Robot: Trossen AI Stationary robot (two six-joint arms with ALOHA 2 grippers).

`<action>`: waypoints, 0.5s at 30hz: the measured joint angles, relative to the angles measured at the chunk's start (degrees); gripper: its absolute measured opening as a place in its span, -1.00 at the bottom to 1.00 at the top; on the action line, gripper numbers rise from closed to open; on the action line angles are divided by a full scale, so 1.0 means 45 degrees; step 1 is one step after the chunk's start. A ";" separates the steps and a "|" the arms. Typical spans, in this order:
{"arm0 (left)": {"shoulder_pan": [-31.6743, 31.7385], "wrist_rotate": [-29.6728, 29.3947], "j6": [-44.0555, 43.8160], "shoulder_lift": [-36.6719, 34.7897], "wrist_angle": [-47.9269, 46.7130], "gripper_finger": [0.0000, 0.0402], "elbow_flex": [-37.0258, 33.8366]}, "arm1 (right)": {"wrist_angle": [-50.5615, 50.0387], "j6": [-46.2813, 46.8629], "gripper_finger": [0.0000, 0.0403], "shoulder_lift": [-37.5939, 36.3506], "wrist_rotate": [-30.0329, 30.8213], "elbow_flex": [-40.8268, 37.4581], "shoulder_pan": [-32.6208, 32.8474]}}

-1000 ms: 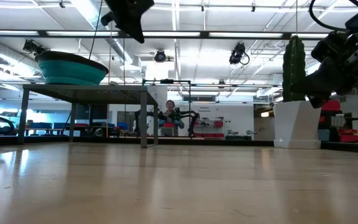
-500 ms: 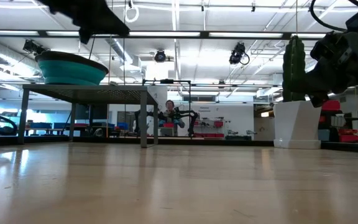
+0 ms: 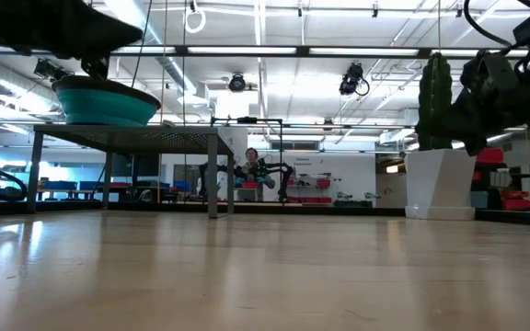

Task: Pick & Place Fruit
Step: Return to Home Position

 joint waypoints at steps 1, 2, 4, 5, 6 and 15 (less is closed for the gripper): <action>0.0005 0.0749 0.0348 -0.0263 0.0476 -0.98 -0.0298 | 0.0119 0.0093 -0.93 0.0004 0.0124 0.0000 0.0000; 0.0032 0.1372 0.0683 -0.0556 0.0871 -0.98 -0.0625 | 0.0220 0.0158 -0.93 0.0005 0.0207 0.0000 0.0000; 0.0122 0.2605 0.1192 -0.1147 0.1597 -0.98 -0.1219 | 0.0420 0.0230 -0.93 0.0004 0.0224 0.0000 0.0000; 0.0213 0.3181 0.1345 -0.1474 0.2010 -0.98 -0.1569 | 0.0509 0.0287 -0.93 0.0002 0.0215 0.0000 0.0000; 0.0337 0.3669 0.1529 -0.1800 0.2319 -0.98 -0.1882 | 0.0551 0.0416 -0.93 0.0000 0.0215 0.0000 0.0000; 0.2467 0.4816 0.1219 -0.3849 0.0739 -0.98 -0.2444 | 0.0520 0.0784 -0.93 0.0005 0.0210 0.0000 0.0000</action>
